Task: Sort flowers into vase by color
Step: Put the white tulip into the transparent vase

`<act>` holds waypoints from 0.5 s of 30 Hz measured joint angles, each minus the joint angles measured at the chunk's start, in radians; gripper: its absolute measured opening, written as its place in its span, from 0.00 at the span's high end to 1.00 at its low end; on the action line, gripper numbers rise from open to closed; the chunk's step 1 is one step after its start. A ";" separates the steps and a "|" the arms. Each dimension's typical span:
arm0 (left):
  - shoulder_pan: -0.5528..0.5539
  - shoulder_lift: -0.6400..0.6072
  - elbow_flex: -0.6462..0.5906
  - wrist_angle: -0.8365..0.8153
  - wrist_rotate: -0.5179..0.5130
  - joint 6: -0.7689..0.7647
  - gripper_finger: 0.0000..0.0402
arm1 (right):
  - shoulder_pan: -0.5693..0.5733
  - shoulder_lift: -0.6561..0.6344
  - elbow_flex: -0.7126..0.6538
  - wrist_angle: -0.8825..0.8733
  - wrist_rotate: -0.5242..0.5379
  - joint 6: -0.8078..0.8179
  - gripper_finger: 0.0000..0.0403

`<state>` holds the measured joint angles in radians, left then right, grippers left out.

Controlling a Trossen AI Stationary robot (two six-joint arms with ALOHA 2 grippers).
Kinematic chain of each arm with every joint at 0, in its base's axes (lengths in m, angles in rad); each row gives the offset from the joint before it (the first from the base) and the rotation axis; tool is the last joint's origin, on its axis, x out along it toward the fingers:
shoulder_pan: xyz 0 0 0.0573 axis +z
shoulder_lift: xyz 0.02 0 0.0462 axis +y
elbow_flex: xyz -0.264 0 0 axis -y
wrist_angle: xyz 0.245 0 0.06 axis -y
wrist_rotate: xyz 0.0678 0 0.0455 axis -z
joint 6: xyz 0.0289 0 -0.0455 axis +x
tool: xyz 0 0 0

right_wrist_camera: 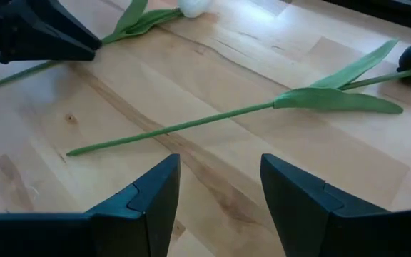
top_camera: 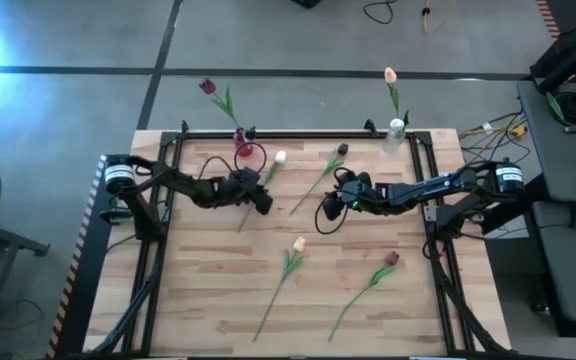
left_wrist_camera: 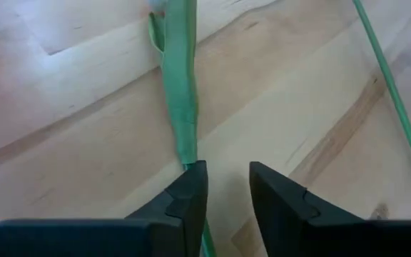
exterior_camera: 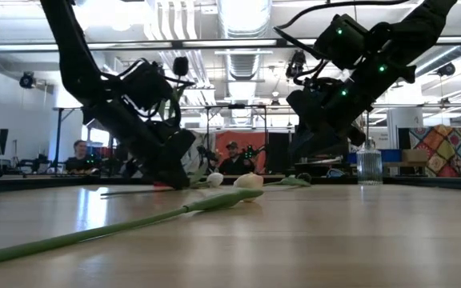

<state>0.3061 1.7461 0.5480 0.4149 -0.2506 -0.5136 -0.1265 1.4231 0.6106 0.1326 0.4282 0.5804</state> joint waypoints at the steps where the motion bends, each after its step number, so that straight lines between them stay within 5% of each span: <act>1: 0.000 -0.002 0.001 -0.009 0.000 0.006 0.79 | 0.000 0.000 0.000 0.000 0.000 0.000 0.54; 8: -0.021 -0.020 -0.004 -0.061 -0.024 0.085 0.97 | 0.000 0.000 0.000 0.000 0.000 -0.004 0.54; 15: -0.065 -0.123 -0.041 -0.091 -0.036 0.124 1.00 | 0.000 0.000 -0.001 0.000 0.000 -0.041 0.54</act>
<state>0.2408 1.6233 0.5067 0.3239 -0.2865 -0.3898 -0.1265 1.4231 0.6098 0.1326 0.4286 0.5393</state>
